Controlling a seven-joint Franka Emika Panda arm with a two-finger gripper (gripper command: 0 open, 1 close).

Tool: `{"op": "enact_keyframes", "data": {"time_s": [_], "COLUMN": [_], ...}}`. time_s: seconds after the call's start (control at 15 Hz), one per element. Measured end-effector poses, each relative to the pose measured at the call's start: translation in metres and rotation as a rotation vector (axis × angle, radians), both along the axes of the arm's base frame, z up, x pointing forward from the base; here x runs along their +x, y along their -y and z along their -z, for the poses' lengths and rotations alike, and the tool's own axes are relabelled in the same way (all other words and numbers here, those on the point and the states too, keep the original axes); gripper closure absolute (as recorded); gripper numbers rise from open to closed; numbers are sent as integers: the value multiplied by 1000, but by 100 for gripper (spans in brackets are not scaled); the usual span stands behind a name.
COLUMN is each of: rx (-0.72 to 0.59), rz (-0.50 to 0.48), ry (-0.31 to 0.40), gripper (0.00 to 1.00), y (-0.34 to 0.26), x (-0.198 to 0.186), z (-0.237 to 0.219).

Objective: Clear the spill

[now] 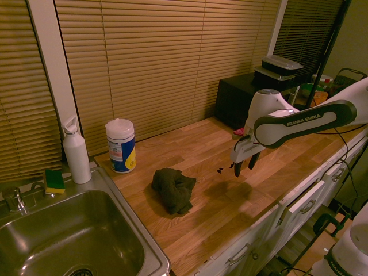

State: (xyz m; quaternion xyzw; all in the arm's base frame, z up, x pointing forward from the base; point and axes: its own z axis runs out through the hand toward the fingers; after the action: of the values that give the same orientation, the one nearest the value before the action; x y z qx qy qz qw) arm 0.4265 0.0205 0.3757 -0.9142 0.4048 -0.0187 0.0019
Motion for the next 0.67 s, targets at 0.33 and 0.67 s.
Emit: {"op": "enact_keyframes", "data": {"time_s": [0.33, 0.67], "rx": [4, -1], "rz": [-3, -24], "ry": [28, 93], "gripper": [0, 0], "y": [-9, -50], "x": [4, 17], "z": [-5, -35]}}
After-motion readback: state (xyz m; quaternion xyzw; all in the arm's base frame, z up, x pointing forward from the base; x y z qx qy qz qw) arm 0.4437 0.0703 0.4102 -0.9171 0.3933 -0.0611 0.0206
